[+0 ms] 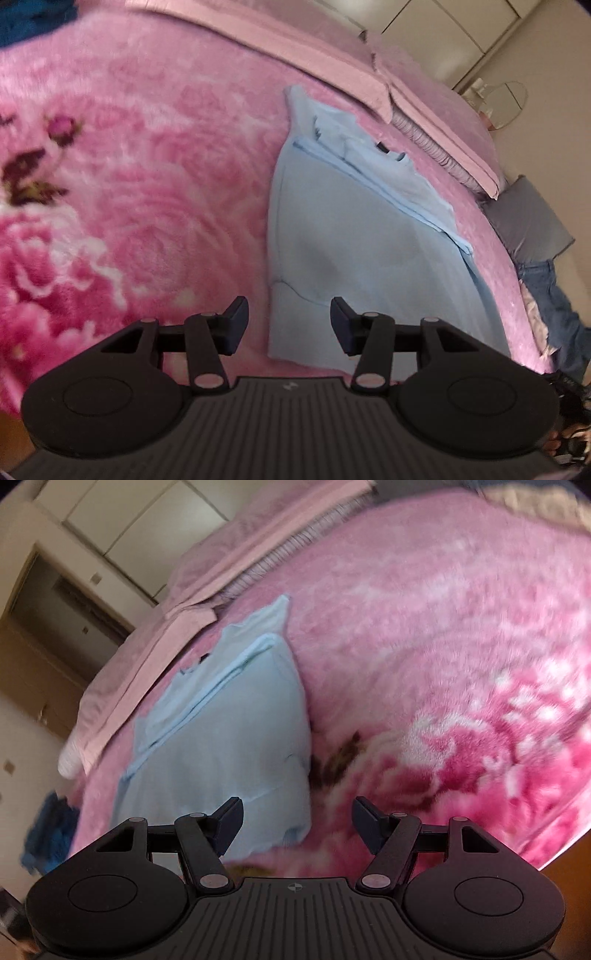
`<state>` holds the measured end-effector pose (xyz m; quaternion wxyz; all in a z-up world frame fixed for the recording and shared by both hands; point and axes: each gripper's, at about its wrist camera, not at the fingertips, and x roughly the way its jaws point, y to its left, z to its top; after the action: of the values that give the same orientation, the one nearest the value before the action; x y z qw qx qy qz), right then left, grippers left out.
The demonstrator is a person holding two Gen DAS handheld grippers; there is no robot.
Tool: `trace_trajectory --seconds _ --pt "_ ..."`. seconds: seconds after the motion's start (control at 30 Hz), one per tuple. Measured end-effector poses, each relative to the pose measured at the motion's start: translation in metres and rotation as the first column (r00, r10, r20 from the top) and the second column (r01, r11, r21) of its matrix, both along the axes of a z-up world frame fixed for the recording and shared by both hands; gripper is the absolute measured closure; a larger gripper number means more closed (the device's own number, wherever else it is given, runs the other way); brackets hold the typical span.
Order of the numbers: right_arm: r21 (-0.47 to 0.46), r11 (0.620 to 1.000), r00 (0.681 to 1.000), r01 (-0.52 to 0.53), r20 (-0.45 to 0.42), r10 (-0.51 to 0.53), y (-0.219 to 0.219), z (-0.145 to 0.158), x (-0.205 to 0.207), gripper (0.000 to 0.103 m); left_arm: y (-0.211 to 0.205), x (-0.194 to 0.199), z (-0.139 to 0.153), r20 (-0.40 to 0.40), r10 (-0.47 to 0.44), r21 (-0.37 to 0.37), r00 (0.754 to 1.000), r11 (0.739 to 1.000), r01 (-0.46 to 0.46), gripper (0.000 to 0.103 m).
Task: Fold clothes
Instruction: 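Grasp the sweatshirt hem with both grippers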
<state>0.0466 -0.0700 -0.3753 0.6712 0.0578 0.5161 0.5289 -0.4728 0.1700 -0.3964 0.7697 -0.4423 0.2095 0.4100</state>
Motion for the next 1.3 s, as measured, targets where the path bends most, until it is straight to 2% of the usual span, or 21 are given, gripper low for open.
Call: trace_trajectory --seconds 0.1,0.27,0.37,0.57,0.63,0.67,0.77,0.83,0.93,1.0,1.03,1.07,1.1,1.2,1.3 --pt "0.009 1.000 0.996 0.002 -0.084 -0.001 0.012 -0.013 0.014 0.035 0.018 -0.002 -0.013 0.045 0.005 -0.062 0.999 0.998 -0.003 0.061" --pt "0.045 0.998 0.987 -0.051 -0.149 0.057 0.030 -0.020 0.026 0.035 0.039 -0.003 -0.025 0.145 -0.011 -0.112 0.989 0.993 0.028 0.060" --pt "0.084 0.993 0.974 -0.082 -0.204 0.098 0.041 -0.029 0.033 0.035 0.055 0.000 -0.033 0.224 -0.019 -0.152 0.974 0.987 0.054 0.060" --pt "0.144 0.982 0.949 -0.123 -0.272 0.159 0.063 -0.044 0.046 0.045 0.079 0.004 -0.049 0.348 -0.022 -0.204 0.937 0.974 0.099 0.061" --pt "0.157 0.979 0.944 -0.132 -0.281 0.172 0.067 -0.046 0.049 0.049 0.082 0.008 -0.049 0.344 -0.039 -0.198 0.938 0.974 0.113 0.064" --pt "0.155 0.979 0.944 -0.135 -0.280 0.175 0.068 -0.047 0.049 0.054 0.081 0.009 -0.048 0.331 -0.050 -0.187 0.942 0.975 0.117 0.065" --pt "0.150 0.977 0.944 -0.149 -0.271 0.186 0.066 -0.049 0.049 0.062 0.068 0.009 -0.043 0.279 -0.093 -0.128 0.956 0.983 0.133 0.078" --pt "0.156 0.971 0.936 -0.179 -0.278 0.217 0.061 -0.048 0.047 0.062 0.060 0.006 -0.041 0.249 -0.122 -0.091 0.961 0.985 0.148 0.078" --pt "0.163 0.966 0.933 -0.199 -0.269 0.238 0.056 -0.048 0.046 0.062 0.060 0.008 -0.041 0.241 -0.130 -0.090 0.962 0.984 0.155 0.078" --pt "0.150 0.973 0.933 -0.177 -0.291 0.214 0.058 -0.051 0.048 0.070 0.063 0.012 -0.041 0.246 -0.122 -0.103 0.962 0.983 0.151 0.080" --pt "0.139 0.977 0.932 -0.161 -0.305 0.197 0.060 -0.052 0.050 0.073 0.064 0.015 -0.042 0.239 -0.122 -0.105 0.963 0.983 0.151 0.082" --pt "0.132 0.980 0.931 -0.150 -0.315 0.185 0.062 -0.054 0.051 0.076 0.066 0.017 -0.043 0.232 -0.122 -0.107 0.965 0.983 0.150 0.095" --pt "0.126 0.982 0.932 -0.143 -0.317 0.177 0.063 -0.054 0.051 0.082 0.066 0.016 -0.044 0.223 -0.118 -0.114 0.968 0.983 0.146 0.095" --pt "0.104 0.987 0.940 -0.124 -0.306 0.150 0.059 -0.054 0.051 0.093 0.059 0.011 -0.042 0.223 -0.116 -0.091 0.968 0.986 0.139 0.096" --pt "0.098 0.990 0.945 -0.104 -0.299 0.129 0.049 -0.050 0.049 0.095 0.045 0.005 -0.036 0.201 -0.120 -0.043 0.972 0.990 0.132 0.096"
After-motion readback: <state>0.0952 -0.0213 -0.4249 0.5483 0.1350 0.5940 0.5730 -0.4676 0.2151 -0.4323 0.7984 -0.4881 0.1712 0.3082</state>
